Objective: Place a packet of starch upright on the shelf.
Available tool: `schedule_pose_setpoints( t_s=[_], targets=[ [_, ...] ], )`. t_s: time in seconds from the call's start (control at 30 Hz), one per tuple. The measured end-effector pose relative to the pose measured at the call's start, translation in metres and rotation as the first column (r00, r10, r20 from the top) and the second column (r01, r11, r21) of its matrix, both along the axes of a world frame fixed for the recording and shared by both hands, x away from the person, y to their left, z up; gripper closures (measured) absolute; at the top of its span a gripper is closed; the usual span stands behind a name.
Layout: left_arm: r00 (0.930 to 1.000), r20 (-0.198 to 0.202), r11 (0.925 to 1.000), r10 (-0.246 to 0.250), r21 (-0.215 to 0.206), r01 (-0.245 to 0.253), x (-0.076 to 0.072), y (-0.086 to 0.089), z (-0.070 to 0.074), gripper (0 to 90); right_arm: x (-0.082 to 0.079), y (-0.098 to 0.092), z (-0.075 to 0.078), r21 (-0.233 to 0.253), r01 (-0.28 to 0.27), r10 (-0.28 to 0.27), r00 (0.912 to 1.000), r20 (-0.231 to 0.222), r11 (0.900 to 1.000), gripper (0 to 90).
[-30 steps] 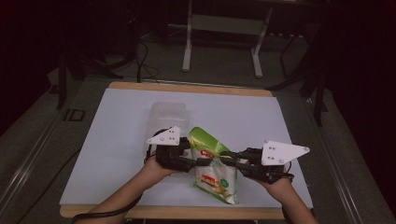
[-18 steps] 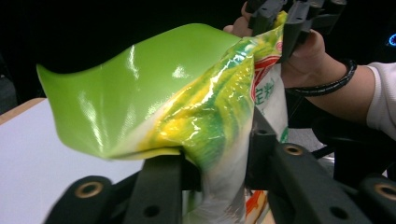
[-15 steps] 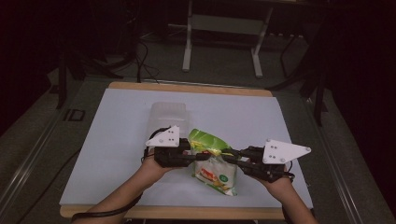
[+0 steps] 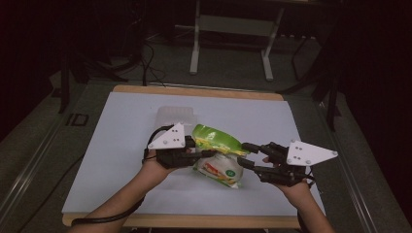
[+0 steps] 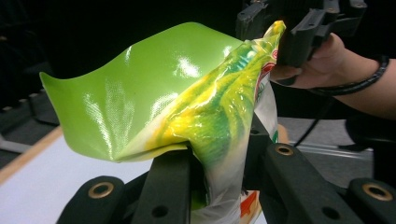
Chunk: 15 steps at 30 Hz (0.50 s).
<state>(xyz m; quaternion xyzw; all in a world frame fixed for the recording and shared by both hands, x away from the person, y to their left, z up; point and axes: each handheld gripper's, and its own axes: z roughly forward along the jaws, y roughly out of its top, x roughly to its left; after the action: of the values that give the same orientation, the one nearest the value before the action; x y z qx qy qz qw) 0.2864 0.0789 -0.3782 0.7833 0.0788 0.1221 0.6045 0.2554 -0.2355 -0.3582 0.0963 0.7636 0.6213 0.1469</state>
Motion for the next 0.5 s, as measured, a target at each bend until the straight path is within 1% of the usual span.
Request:
schedule_pose_setpoints(
  t_s=[0.03,0.07,0.1,0.13,0.2,0.23,0.27,0.3,0.33,0.37,0.43,0.5],
  targets=[
    [0.9999,0.01,0.9999,0.009,0.007,-0.009,-0.001,0.001,0.002,78.1,0.0,-0.004,0.0,0.016,0.01,-0.01,0.9999,-0.006,1.0,50.1],
    [0.9993,0.029,0.9996,0.024,0.017,-0.025,-0.001,0.002,0.005,78.1,0.0,-0.006,0.001,0.021,0.023,-0.023,0.9997,-0.008,1.0,48.0],
    [0.9989,0.03,0.9992,0.036,0.013,-0.037,-0.002,0.003,0.007,78.1,0.001,-0.01,0.001,0.027,0.044,-0.044,0.999,-0.012,0.999,45.0],
    [0.9982,0.031,0.9986,0.052,0.002,-0.052,-0.001,0.006,0.009,78.1,0.001,-0.011,0.001,0.029,0.051,-0.051,0.9985,-0.019,0.998,43.3],
    [0.9968,0.03,0.9971,0.074,-0.018,-0.074,0.0,0.012,0.012,78.0,0.003,-0.016,-0.001,0.03,0.083,-0.082,0.996,-0.034,0.996,38.4],
    [0.9957,0.034,0.9961,0.087,-0.02,-0.086,0.0,0.014,0.013,78.1,0.003,-0.018,-0.002,0.033,0.088,-0.087,0.9951,-0.048,0.996,35.6],
    [0.9927,0.045,0.9936,0.112,-0.023,-0.111,0.0,0.017,0.015,78.1,0.004,-0.019,-0.002,0.038,0.093,-0.091,0.9944,-0.053,0.995,32.0],
    [0.9905,0.055,0.9919,0.126,-0.02,-0.126,0.0,0.019,0.016,78.1,0.005,-0.02,-0.004,0.046,0.104,-0.101,0.9926,-0.068,0.994,24.8],
    [0.9855,0.067,0.9878,0.156,-0.015,-0.155,-0.001,0.022,0.019,78.1,0.006,-0.021,-0.005,0.043,0.106,-0.103,0.9919,-0.075,0.993,19.4],
    [0.9823,0.073,0.985,0.172,-0.015,-0.172,-0.001,0.025,0.02,78.1,0.006,-0.021,-0.007,0.034,0.111,-0.108,0.9916,-0.07,0.993,14.4],
    [0.9776,0.081,0.9809,0.194,-0.02,-0.193,0.0,0.031,0.022,78.1,0.007,-0.022,-0.01,0.034,0.147,-0.144,0.9868,-0.073,0.989,12.1],
    [0.9729,0.079,0.976,0.217,-0.029,-0.216,0.0,0.041,0.024,78.0,0.009,-0.024,-0.012,0.026,0.142,-0.139,0.9868,-0.083,0.99,10.9]
  ],
)
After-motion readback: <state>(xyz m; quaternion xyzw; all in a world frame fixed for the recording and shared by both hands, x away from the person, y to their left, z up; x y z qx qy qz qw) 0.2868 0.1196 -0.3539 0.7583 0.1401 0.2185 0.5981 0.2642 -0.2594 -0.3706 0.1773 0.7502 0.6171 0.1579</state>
